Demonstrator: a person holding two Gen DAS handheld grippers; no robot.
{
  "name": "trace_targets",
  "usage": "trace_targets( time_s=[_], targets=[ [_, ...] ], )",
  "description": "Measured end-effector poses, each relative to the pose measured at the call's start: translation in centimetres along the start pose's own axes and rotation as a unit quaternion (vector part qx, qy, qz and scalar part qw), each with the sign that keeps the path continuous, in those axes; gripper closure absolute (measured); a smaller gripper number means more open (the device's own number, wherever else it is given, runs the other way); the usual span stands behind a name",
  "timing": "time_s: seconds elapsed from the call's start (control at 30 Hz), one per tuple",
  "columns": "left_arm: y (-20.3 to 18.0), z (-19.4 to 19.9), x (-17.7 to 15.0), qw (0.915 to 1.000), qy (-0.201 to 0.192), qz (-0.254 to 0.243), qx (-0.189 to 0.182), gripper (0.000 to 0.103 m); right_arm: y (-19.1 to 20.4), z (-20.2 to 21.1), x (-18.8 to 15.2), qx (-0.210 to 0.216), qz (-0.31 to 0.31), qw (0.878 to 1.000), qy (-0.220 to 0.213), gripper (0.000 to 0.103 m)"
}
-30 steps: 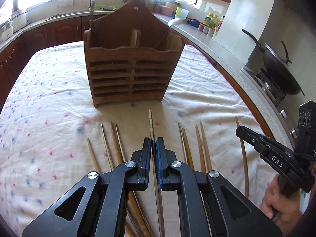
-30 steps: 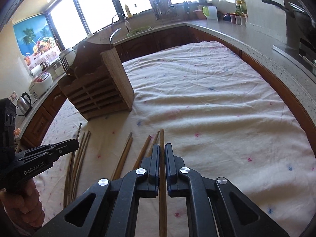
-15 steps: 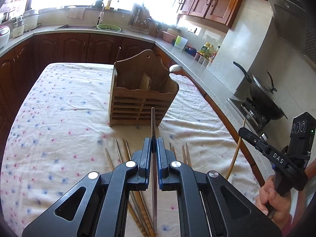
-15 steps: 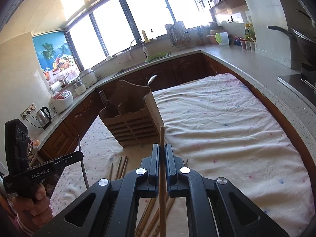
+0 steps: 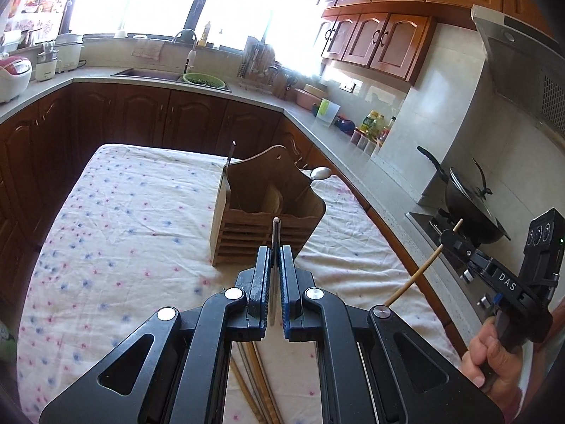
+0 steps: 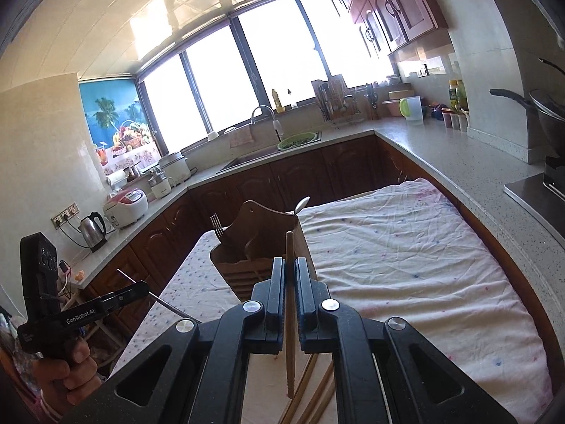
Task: Organize utensils
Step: 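Carry both chopsticks upright to the wooden holder and lower them into its slots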
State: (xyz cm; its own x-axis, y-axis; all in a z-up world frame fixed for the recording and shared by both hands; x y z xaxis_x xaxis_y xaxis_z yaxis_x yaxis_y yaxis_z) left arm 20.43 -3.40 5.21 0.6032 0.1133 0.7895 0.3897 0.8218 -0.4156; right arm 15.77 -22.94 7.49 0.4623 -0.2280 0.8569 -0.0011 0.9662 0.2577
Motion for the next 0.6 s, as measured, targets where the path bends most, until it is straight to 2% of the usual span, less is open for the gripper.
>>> trace_targets(
  time_s=[0.33, 0.6],
  targets=[
    [0.0, 0.5, 2.3, 0.9997, -0.023, -0.010, 0.002, 0.099, 0.3, -0.4, 2.4, 0.004, -0.002, 1.000, -0.023, 0.098],
    [-0.5, 1.0, 8.7, 0.9958, -0.078, -0.043, 0.018, 0.099, 1.4, -1.5, 7.6, 0.010, -0.003, 0.997, -0.070, 0.098]
  ],
)
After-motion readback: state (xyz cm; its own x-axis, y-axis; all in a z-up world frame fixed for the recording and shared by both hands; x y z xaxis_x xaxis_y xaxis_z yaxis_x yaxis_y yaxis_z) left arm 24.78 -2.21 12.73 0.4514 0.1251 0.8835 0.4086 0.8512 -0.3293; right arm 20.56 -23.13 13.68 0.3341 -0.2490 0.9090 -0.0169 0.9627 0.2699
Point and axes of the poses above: each gripper's, at about its wrist camera, not at the fingertips, and z roughly against the way its jaws point, y to its left, x to its top, the point moved 8 cm from there along -z, roughly the way its jaws point, and after that the axes turned 9 degrees about -x, right-handed, at the moved point
